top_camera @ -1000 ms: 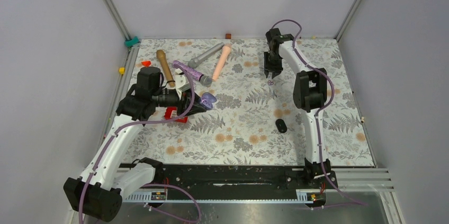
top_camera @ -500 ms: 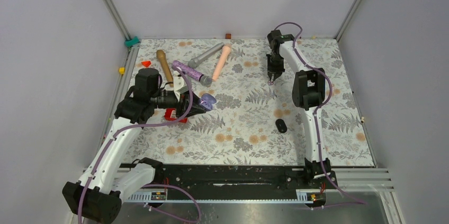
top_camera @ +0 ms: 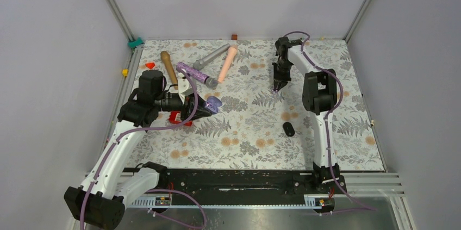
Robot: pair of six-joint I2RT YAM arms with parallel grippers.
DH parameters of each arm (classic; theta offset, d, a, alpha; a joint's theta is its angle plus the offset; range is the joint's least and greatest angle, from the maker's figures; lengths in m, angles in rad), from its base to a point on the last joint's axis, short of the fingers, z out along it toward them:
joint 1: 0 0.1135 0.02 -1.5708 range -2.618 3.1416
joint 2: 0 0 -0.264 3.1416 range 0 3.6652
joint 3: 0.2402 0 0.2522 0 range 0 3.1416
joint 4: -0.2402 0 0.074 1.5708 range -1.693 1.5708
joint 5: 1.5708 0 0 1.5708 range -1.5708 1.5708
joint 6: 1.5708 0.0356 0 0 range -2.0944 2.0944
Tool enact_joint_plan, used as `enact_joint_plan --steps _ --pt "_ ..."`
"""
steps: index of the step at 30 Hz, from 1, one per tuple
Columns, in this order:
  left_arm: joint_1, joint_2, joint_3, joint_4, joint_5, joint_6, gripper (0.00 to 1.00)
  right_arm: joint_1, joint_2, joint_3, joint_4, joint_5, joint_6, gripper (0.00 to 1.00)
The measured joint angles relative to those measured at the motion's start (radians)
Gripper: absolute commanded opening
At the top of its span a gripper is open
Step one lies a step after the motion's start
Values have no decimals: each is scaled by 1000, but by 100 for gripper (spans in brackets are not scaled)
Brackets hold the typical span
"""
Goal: Insert the wireless bluetooth earbuds into the charging case
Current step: Adjust the earbud at the center of the board.
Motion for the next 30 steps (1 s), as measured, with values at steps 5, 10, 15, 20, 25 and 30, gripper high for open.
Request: enact_joint_plan --steps 5,10,15,20,25,30 --pt "2 0 0 0 0 0 17 15 -70 -100 9 -59 -4 19" --pt "3 0 0 0 0 0 17 101 -138 -190 18 -100 -33 19" --pt "6 -1 -3 0 0 0 17 242 -162 -202 32 -79 -79 20" --pt "10 -7 -7 0 2 0 17 347 -163 -202 37 -23 -150 21" --pt "11 -11 -13 1 4 0 17 393 -163 -202 39 14 -209 26" --pt "13 -11 -16 0 7 0 18 414 -163 -202 39 46 -258 31"
